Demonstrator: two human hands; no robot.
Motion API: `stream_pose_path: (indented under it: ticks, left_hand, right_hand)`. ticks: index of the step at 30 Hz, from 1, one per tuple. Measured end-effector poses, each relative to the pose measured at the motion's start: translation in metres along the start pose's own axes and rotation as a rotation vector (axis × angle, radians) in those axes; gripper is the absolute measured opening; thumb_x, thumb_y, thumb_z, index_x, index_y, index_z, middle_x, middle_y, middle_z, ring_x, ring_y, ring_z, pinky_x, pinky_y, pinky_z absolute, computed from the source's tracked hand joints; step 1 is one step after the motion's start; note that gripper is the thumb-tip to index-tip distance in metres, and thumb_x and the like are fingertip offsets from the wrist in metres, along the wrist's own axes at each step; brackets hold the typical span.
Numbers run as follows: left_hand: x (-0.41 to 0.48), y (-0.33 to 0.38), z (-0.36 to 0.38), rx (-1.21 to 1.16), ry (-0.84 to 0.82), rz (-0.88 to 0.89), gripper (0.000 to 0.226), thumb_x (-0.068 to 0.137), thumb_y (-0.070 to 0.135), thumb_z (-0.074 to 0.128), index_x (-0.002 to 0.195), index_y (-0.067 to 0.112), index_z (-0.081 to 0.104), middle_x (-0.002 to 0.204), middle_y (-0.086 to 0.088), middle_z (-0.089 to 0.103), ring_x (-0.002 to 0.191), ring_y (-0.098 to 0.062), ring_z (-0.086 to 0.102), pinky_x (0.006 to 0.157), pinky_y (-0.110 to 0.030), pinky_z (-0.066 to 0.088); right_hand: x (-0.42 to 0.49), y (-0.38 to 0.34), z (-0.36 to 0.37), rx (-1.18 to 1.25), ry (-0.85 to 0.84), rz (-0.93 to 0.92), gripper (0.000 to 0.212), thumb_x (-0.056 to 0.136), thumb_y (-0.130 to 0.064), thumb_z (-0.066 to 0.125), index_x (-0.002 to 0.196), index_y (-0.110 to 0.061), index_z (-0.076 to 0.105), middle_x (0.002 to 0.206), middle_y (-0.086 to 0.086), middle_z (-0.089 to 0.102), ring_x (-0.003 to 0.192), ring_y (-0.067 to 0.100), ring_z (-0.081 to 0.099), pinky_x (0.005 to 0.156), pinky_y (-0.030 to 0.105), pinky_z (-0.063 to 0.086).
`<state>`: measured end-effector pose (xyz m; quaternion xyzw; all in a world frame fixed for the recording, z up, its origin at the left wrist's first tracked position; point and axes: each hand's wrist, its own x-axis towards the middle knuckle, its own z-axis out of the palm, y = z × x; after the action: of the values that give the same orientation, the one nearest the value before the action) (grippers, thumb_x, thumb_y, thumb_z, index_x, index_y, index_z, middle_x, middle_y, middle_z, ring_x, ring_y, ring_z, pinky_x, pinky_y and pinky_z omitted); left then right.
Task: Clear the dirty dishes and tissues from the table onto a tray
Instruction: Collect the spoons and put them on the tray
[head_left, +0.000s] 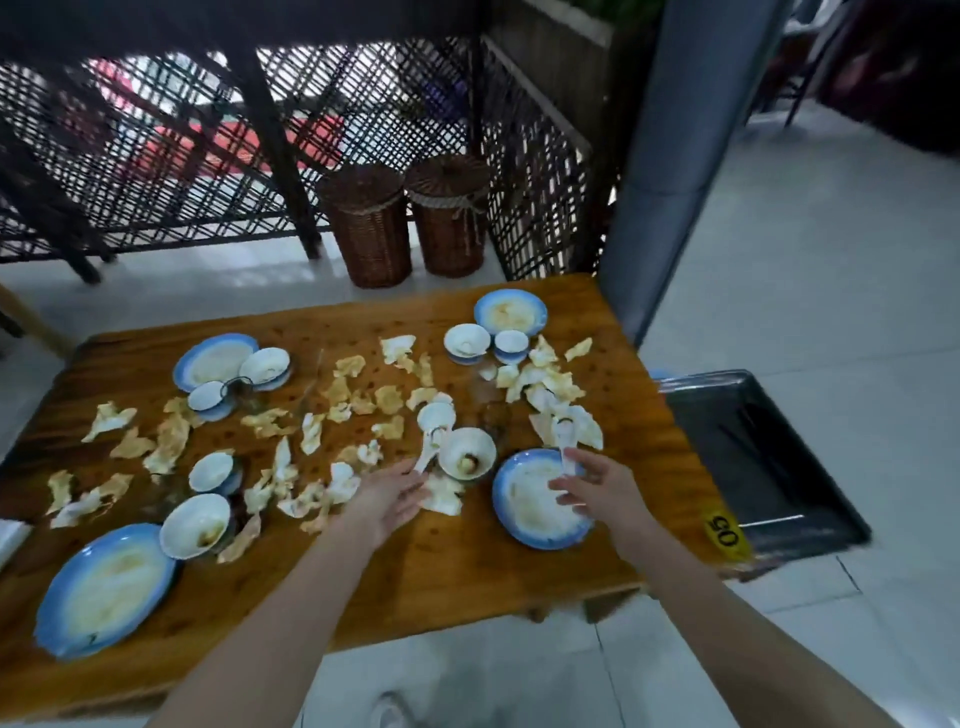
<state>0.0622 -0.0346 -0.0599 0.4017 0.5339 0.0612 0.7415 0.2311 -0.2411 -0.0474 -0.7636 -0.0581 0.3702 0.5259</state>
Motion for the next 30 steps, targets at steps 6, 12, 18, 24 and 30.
stream_pose_path:
  ticks: [6,12,18,24,30]
  left_hand:
    - [-0.006,-0.034,0.111,0.062,-0.207,-0.008,0.043,0.097,0.006,0.051,0.139,0.011,0.044,0.085,-0.003,0.065,0.061,-0.013,0.056,0.062,-0.025,0.044]
    - [-0.013,-0.056,0.207,0.210,-0.280,-0.036,0.036,0.095,0.009,0.056,0.130,0.015,0.052,0.091,-0.001,0.062,0.072,-0.014,0.059,0.065,-0.029,0.041]
    - [-0.009,-0.072,0.282,0.294,-0.340,-0.038,0.020,0.092,0.006,0.059,0.101,0.023,0.064,0.080,0.003,0.073,0.074,-0.014,0.066,0.063,-0.026,0.044]
    - [0.010,-0.078,0.349,0.370,-0.396,-0.061,0.019,0.091,0.007,0.061,0.095,0.025,0.067,0.088,-0.001,0.074,0.083,-0.017,0.067,0.068,-0.029,0.048]
    - [0.042,-0.064,0.422,0.330,-0.395,-0.067,0.023,0.089,0.001,0.061,0.101,0.020,0.066,0.085,-0.003,0.072,0.070,-0.014,0.065,0.057,-0.023,0.041]
  right_hand:
    - [-0.016,0.035,-0.101,0.079,0.120,0.034,0.043,0.081,-0.011,0.073,0.120,-0.023,0.059,0.086,0.000,0.071,0.073,0.013,0.069,0.072,0.030,0.056]
    - [-0.030,0.059,-0.175,0.197,0.200,0.054,0.046,0.080,-0.008,0.073,0.123,-0.019,0.058,0.089,0.007,0.072,0.075,0.018,0.071,0.064,0.026,0.058]
    - [-0.032,0.080,-0.226,0.264,0.310,0.061,0.045,0.082,0.000,0.068,0.125,-0.011,0.058,0.092,0.018,0.071,0.070,0.023,0.066,0.070,0.035,0.054]
    - [-0.016,0.088,-0.278,0.302,0.381,0.105,0.044,0.081,-0.003,0.070,0.122,-0.014,0.059,0.088,0.014,0.071,0.069,0.018,0.066,0.056,0.021,0.048]
    - [0.031,0.070,-0.333,0.281,0.410,0.142,0.044,0.082,-0.004,0.069,0.123,-0.015,0.058,0.083,0.011,0.073,0.064,0.015,0.066,0.068,0.030,0.051]
